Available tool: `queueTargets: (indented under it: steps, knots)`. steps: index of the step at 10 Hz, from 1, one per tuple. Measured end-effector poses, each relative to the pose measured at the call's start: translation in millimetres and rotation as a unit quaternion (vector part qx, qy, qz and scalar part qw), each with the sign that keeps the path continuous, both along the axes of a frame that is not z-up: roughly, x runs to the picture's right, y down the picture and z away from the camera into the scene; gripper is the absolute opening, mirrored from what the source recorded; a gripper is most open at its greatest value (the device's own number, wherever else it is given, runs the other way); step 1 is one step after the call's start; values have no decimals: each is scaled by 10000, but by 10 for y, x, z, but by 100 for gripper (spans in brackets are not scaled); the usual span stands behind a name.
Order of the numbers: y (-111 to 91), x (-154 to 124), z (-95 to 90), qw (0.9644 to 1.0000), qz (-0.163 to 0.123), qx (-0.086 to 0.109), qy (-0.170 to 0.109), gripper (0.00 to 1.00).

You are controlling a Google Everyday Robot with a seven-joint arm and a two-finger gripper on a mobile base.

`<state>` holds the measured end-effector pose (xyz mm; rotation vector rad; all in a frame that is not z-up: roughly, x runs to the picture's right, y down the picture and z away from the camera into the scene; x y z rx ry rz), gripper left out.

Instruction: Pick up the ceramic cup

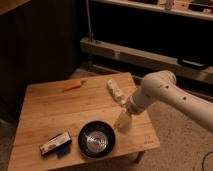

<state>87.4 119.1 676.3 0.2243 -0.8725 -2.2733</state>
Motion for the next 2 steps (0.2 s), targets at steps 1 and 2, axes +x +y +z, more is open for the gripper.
queueTargets:
  steps: [1,2]
  knots:
    - [19,-2,77,9999,111,-33,107,80]
    - [67,21,233,9990,319,-100,295,80]
